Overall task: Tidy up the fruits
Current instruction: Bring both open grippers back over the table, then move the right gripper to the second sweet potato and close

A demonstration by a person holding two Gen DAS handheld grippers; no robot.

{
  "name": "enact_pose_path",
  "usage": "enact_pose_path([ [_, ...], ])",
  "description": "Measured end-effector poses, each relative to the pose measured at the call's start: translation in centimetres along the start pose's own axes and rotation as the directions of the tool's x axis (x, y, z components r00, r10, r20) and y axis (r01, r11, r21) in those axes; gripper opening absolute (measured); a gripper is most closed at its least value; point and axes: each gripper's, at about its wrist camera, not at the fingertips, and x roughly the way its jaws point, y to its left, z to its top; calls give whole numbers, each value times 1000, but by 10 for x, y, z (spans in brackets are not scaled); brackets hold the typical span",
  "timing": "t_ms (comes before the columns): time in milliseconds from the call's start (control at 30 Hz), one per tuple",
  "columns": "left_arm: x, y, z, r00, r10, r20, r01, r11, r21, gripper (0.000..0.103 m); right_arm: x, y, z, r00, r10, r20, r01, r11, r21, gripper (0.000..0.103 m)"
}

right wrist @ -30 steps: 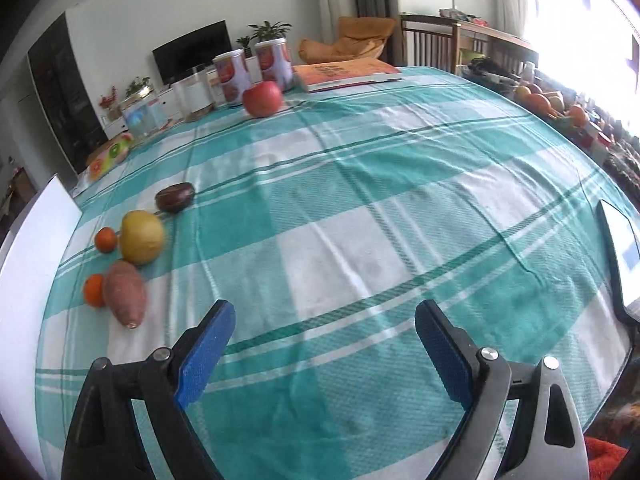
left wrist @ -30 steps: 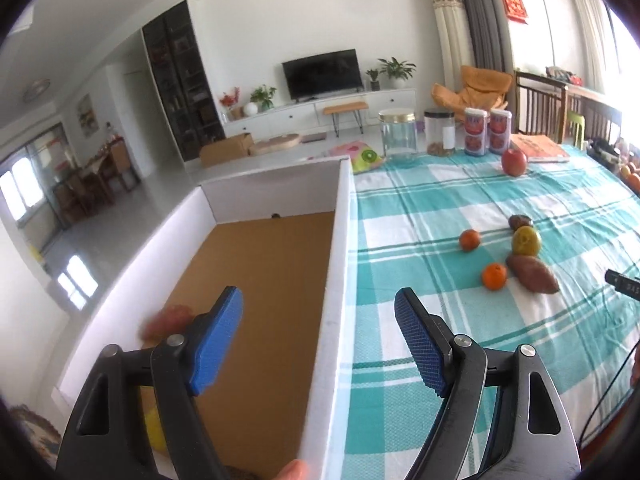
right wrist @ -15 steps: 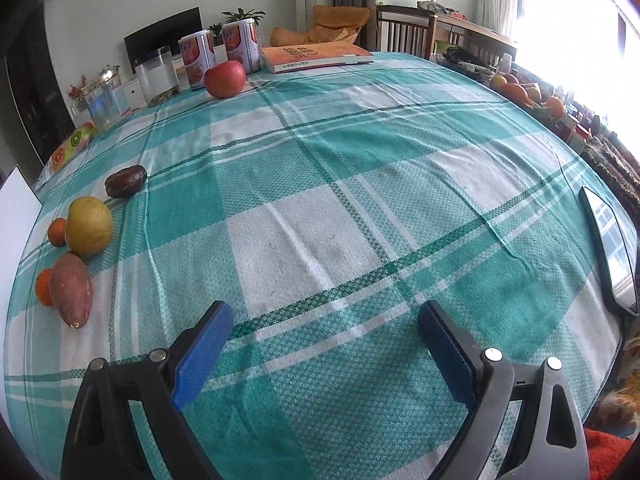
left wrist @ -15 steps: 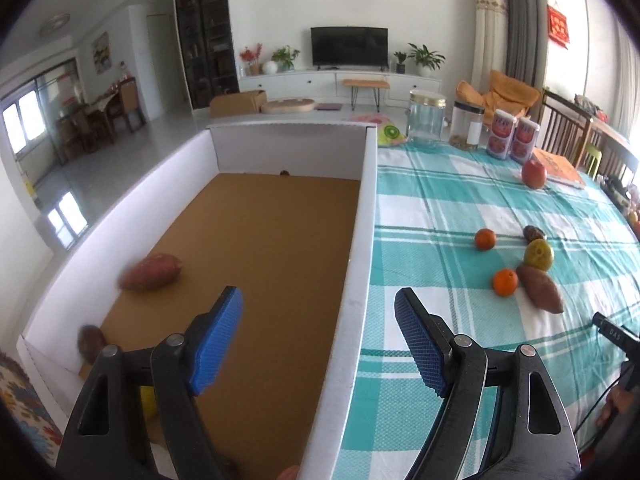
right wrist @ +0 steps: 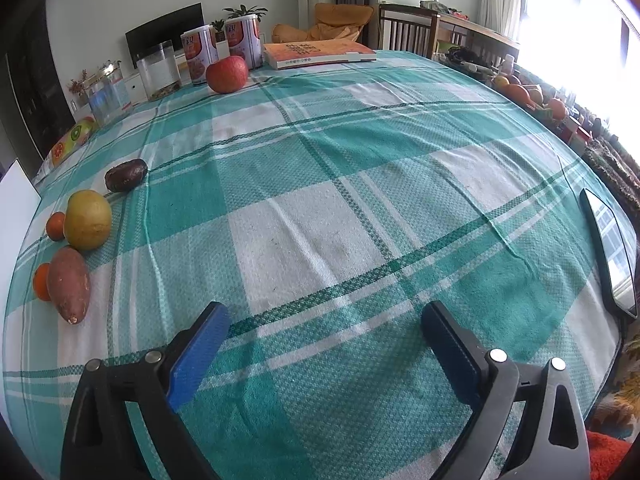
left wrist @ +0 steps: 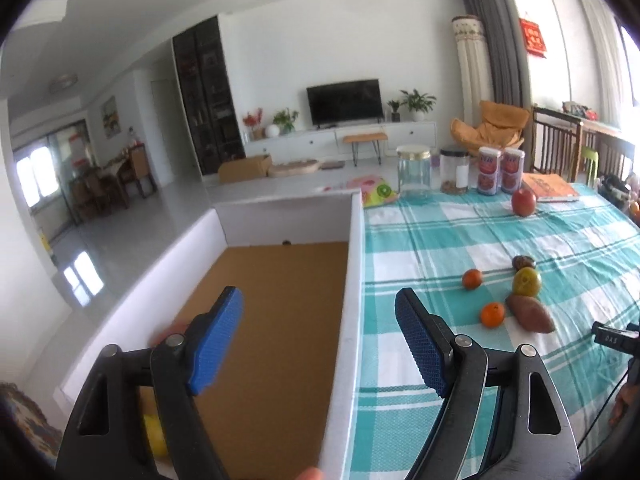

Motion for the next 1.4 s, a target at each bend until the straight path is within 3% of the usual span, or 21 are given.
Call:
enact_pose_path([
  [67,-15,-11,7,997,-69,44,68,997,22,89,0,0,0,1000,-1,-2,1,1000,-3,98],
  [133,-22,-24,9,986,-166,33,165,986,17,89,1,1,0,1000,0,-4,0,1000,-4,98],
  [200,-18,-42,6,957,-287,-33,288,958,2,91,1,0,1,1000,6,-5,-6,1000,-4,99],
  [233,-11,-54,1,932,-351,-94,352,936,-11,91,1,0,0,1000,8,-5,-8,1000,-3,99],
  [267,0,-66,-5,896,-411,-169,412,911,-35,91,1,0,0,1000,10,-5,-10,1000,-3,99],
  [333,26,-90,-25,802,-501,-326,499,861,-97,91,1,1,0,1000,12,-6,-12,1000,-4,100],
  [367,38,-100,-37,765,-512,-391,508,852,-121,91,1,1,0,1000,14,-6,-14,1000,-6,100],
  [400,48,-107,-49,740,-506,-444,502,854,-137,91,1,1,0,1000,15,-7,-15,1000,-7,101],
  [467,62,-115,-68,722,-480,-499,482,865,-135,90,1,1,0,1000,15,-7,-15,1000,-8,101],
  [500,65,-118,-75,728,-464,-504,475,872,-116,90,1,1,0,1000,14,-8,-15,1000,-8,101],
  [633,78,-121,-75,808,-387,-445,423,906,-20,91,1,1,0,1000,15,-10,-15,1000,-11,102],
  [700,94,-119,-72,832,-354,-426,387,922,-10,91,1,1,-1,1000,16,-10,-17,1000,-11,103],
  [867,134,-117,-75,834,-331,-441,345,937,-51,91,0,2,-1,1000,22,-10,-22,1000,-13,103],
  [900,134,-117,-76,848,-311,-428,330,943,-32,91,0,2,-1,1000,22,-11,-22,1000,-14,103],
  [1000,133,-118,-78,856,-301,-421,322,946,-21,91,-6,-2,-3,996,89,11,-90,996,21,102],
  [1067,133,-118,-78,857,-301,-419,320,947,-24,91,-17,-4,-4,966,253,50,-256,965,54,102],
  [1133,133,-119,-78,859,-296,-418,316,949,-23,92,-31,11,-3,923,377,81,-377,926,-21,102],
  [1200,134,-119,-77,860,-291,-419,312,950,-21,93,-40,35,1,887,458,61,-449,885,-124,97],
  [1333,135,-119,-77,860,-291,-419,312,950,-21,93,-32,89,22,844,525,-109,-536,817,-212,77],
  [1400,135,-119,-77,860,-291,-419,312,950,-21,93,-22,115,32,849,492,-192,-527,809,-260,73],
])
